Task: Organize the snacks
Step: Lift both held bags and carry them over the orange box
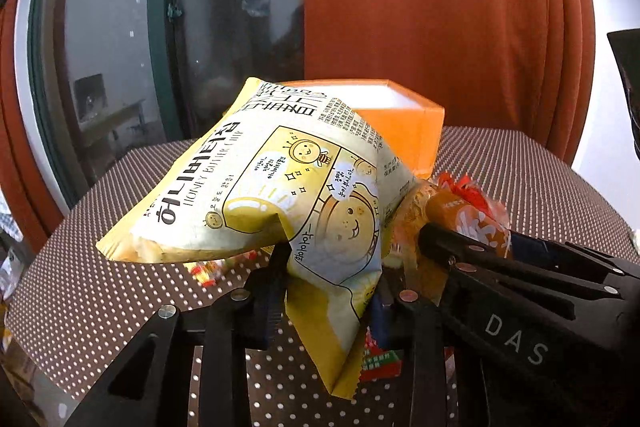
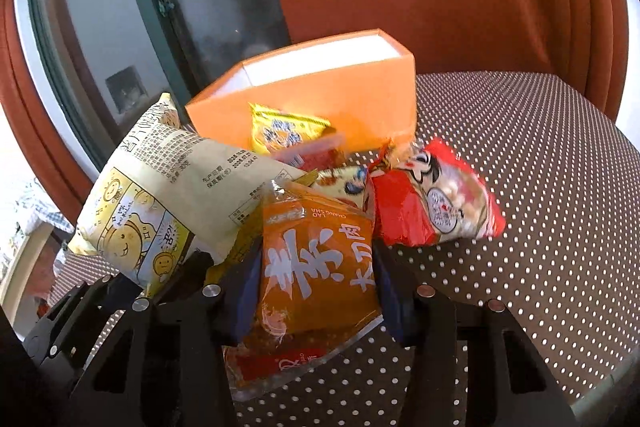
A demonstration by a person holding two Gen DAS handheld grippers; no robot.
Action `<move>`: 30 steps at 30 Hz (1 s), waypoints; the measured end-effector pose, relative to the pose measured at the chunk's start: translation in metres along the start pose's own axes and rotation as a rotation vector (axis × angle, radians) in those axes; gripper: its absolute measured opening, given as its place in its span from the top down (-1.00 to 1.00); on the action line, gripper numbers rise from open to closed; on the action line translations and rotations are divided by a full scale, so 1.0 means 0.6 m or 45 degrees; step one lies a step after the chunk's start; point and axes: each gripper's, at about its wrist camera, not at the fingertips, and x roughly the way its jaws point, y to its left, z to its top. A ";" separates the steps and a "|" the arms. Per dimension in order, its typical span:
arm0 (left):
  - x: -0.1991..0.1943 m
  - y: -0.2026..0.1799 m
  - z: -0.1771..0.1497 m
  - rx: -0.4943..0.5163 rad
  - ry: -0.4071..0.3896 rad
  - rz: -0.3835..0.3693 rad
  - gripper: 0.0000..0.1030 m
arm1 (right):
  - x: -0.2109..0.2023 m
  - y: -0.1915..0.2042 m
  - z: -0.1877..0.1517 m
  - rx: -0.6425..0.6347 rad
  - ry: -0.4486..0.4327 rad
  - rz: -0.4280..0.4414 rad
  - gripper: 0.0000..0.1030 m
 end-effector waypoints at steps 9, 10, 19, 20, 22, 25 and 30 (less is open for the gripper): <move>-0.040 0.016 0.052 -0.027 -0.099 -0.004 0.34 | -0.043 0.025 0.037 -0.048 -0.117 0.022 -0.04; -0.043 0.018 0.057 -0.030 -0.105 -0.009 0.34 | -0.048 0.029 0.039 -0.054 -0.130 0.023 -0.04; -0.052 0.024 0.107 -0.043 -0.149 -0.037 0.34 | -0.079 0.048 0.073 -0.070 -0.196 0.009 -0.04; -0.051 0.024 0.114 -0.045 -0.155 -0.041 0.34 | -0.080 0.049 0.077 -0.071 -0.203 0.007 -0.04; -0.054 0.025 0.125 -0.046 -0.170 -0.044 0.34 | -0.088 0.052 0.087 -0.076 -0.224 0.000 -0.04; -0.057 0.024 0.143 -0.047 -0.192 -0.048 0.34 | -0.095 0.053 0.100 -0.080 -0.250 -0.006 -0.04; -0.051 0.014 0.170 -0.038 -0.227 -0.049 0.34 | -0.099 0.049 0.124 -0.075 -0.284 -0.003 -0.04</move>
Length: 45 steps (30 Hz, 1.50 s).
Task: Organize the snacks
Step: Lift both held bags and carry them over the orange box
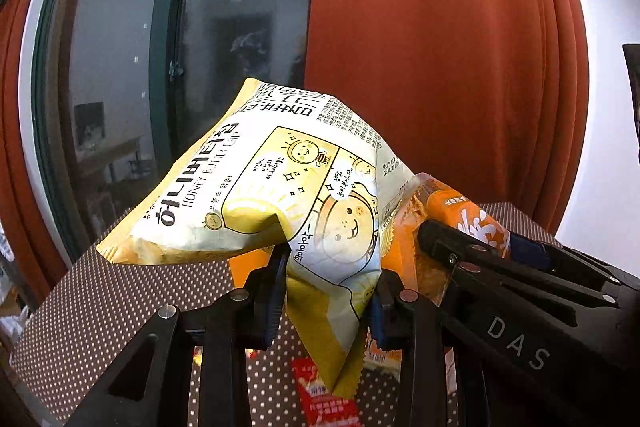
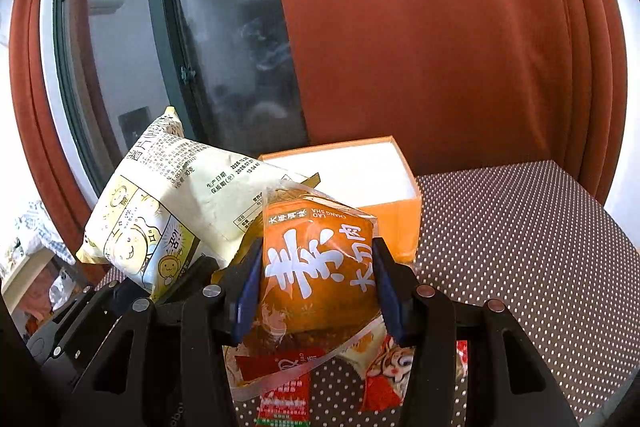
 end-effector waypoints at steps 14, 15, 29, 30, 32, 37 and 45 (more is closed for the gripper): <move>0.068 -0.017 0.056 0.029 -0.073 0.037 0.34 | 0.039 -0.018 0.048 0.008 -0.093 0.016 -0.04; 0.071 -0.017 0.055 0.029 -0.075 0.040 0.34 | 0.042 -0.017 0.051 0.008 -0.098 0.017 -0.04; 0.144 -0.025 0.099 0.042 -0.141 0.079 0.34 | 0.062 -0.022 0.065 0.036 -0.203 0.048 -0.04; 0.149 -0.025 0.099 0.043 -0.144 0.082 0.34 | 0.068 -0.023 0.069 0.040 -0.212 0.046 -0.04; 0.168 -0.021 0.107 0.033 -0.138 0.078 0.34 | 0.080 -0.023 0.075 0.047 -0.216 0.044 -0.04; 0.209 -0.019 0.100 0.008 -0.116 0.075 0.34 | 0.114 -0.023 0.081 0.067 -0.215 0.034 -0.04; 0.314 -0.020 0.104 -0.017 0.002 0.074 0.34 | 0.178 -0.040 0.077 0.117 -0.167 0.014 -0.04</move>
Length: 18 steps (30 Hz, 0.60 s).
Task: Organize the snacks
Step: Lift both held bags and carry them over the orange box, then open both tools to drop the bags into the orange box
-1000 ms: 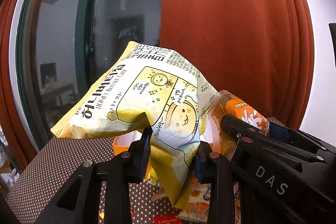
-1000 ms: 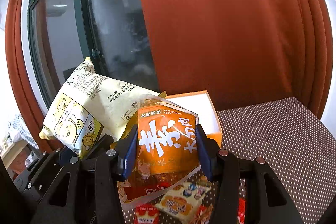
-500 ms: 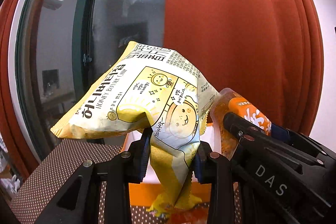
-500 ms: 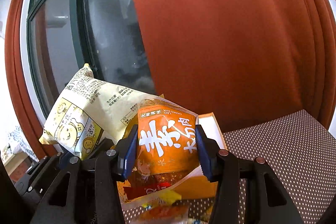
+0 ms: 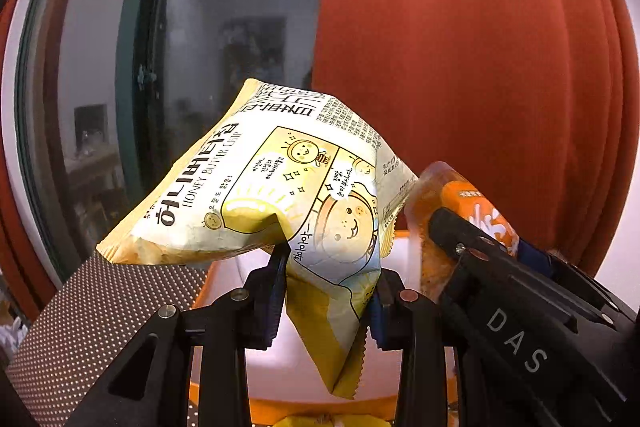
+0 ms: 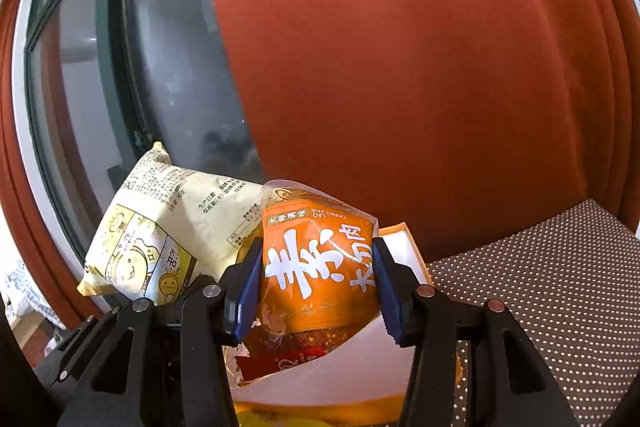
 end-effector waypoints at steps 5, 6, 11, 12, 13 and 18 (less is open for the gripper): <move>0.063 0.002 -0.026 -0.041 0.117 0.009 0.33 | 0.060 -0.004 -0.008 0.013 0.107 -0.010 -0.04; 0.072 0.003 -0.033 -0.050 0.135 0.008 0.33 | 0.069 -0.003 -0.014 0.008 0.127 -0.020 -0.04; 0.115 0.004 -0.052 -0.062 0.247 -0.021 0.32 | 0.106 -0.009 -0.028 0.001 0.194 -0.081 -0.04; 0.127 0.004 -0.055 -0.066 0.278 -0.029 0.32 | 0.109 -0.008 -0.029 -0.003 0.200 -0.095 -0.04; 0.140 0.004 -0.063 -0.082 0.328 -0.051 0.31 | 0.119 -0.011 -0.031 -0.010 0.207 -0.109 -0.04; 0.174 0.003 -0.078 -0.094 0.441 -0.051 0.24 | 0.139 -0.013 -0.049 -0.027 0.279 -0.163 -0.05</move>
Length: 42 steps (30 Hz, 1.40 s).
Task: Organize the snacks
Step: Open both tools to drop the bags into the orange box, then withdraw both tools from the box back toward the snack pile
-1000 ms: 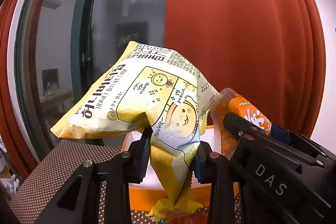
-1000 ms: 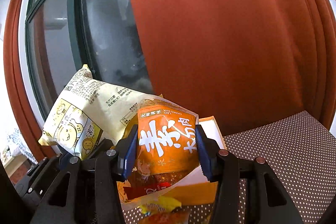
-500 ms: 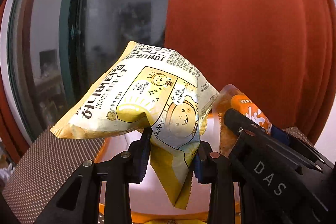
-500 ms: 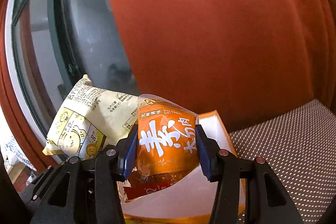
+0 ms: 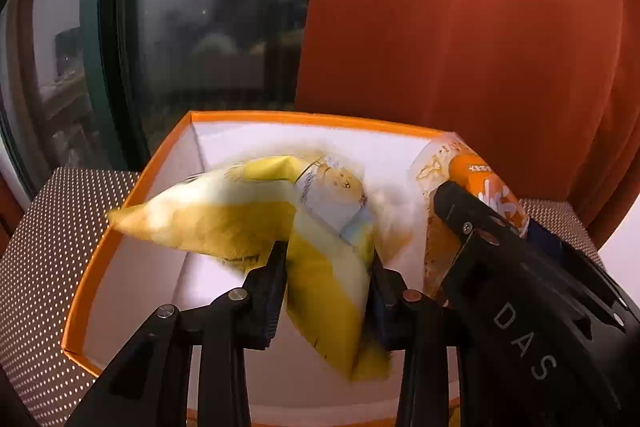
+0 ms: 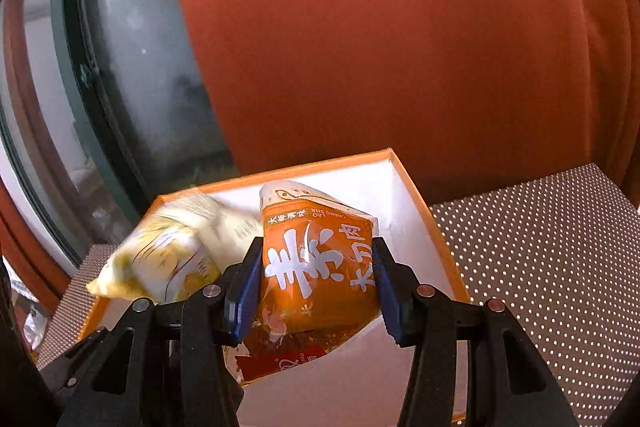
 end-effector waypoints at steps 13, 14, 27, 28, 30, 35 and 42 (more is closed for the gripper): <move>0.012 0.007 0.014 0.028 0.103 0.025 -0.59 | 0.062 -0.019 -0.006 0.033 0.184 -0.004 -0.40; 0.011 0.007 0.013 0.024 0.106 0.017 -0.61 | 0.062 -0.018 -0.007 0.026 0.192 0.003 -0.43; -0.059 0.011 0.016 0.055 0.033 0.035 -0.71 | 0.001 0.010 0.003 -0.069 0.163 0.001 -0.78; -0.069 0.011 0.015 0.054 0.024 0.038 -0.71 | -0.006 0.011 0.004 -0.069 0.159 0.001 -0.78; -0.085 0.009 0.012 0.054 0.006 0.046 -0.71 | -0.022 0.015 0.005 -0.066 0.146 0.002 -0.80; -0.131 0.008 0.002 0.056 -0.040 0.036 -0.71 | -0.063 0.024 0.002 -0.063 0.123 -0.006 -0.84; -0.200 0.008 -0.008 0.058 -0.100 0.016 -0.71 | -0.127 0.035 -0.002 -0.089 0.052 -0.006 -0.84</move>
